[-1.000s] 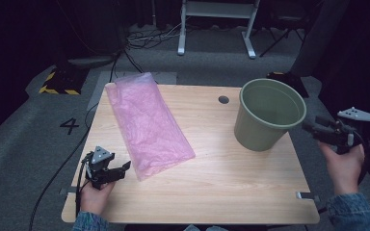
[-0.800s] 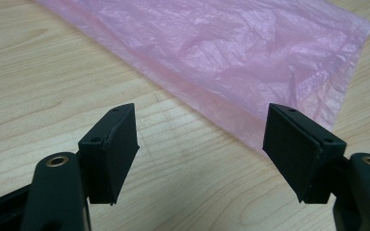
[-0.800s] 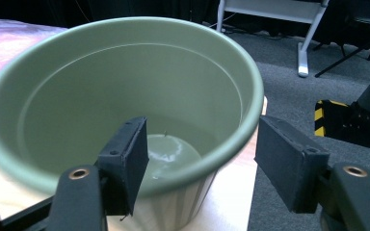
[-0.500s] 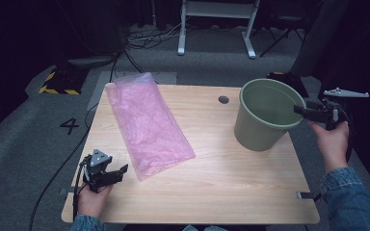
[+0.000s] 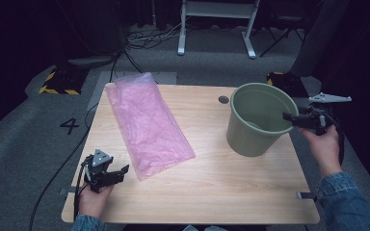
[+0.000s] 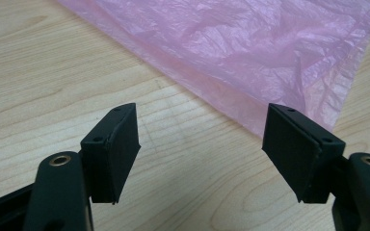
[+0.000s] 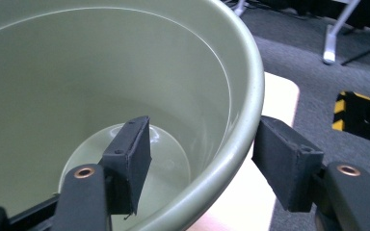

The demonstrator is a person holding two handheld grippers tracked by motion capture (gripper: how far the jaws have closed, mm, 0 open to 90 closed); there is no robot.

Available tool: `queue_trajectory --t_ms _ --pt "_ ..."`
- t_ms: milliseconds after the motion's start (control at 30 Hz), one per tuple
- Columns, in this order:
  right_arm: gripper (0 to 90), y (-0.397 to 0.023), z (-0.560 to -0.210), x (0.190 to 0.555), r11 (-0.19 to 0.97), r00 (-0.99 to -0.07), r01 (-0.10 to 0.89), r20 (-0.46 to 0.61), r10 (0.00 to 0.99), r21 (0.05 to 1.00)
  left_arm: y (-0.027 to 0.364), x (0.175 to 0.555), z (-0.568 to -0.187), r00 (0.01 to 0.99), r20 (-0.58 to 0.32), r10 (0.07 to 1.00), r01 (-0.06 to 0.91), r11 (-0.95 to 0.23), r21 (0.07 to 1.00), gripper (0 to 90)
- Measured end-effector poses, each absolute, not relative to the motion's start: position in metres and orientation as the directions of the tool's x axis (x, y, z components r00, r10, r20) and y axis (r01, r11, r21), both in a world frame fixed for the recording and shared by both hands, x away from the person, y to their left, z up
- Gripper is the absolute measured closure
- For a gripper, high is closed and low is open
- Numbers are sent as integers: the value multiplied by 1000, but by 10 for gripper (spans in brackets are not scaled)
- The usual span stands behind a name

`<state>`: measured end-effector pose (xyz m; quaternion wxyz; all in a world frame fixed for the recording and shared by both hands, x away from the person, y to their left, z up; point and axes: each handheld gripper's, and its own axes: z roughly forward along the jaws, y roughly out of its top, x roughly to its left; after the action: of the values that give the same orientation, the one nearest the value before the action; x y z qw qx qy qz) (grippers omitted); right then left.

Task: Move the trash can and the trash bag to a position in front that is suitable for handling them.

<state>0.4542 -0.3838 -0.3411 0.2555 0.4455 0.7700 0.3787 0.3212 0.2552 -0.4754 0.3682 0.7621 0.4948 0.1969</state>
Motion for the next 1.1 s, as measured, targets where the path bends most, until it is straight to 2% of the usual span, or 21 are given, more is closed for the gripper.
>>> queue_trajectory --t_ms 267,567,1100 --pt "376 -356 -342 433 389 -576 443 -76 814 808 253 323 -476 437 -63 897 607 -243 757 284" --pt "371 -315 -344 393 465 -690 361 -104 717 809 250 325 -476 444 -61 894 607 -249 755 285" --pt "371 -248 -345 351 528 -795 272 -121 594 804 247 327 -475 456 -62 888 600 -255 758 286"
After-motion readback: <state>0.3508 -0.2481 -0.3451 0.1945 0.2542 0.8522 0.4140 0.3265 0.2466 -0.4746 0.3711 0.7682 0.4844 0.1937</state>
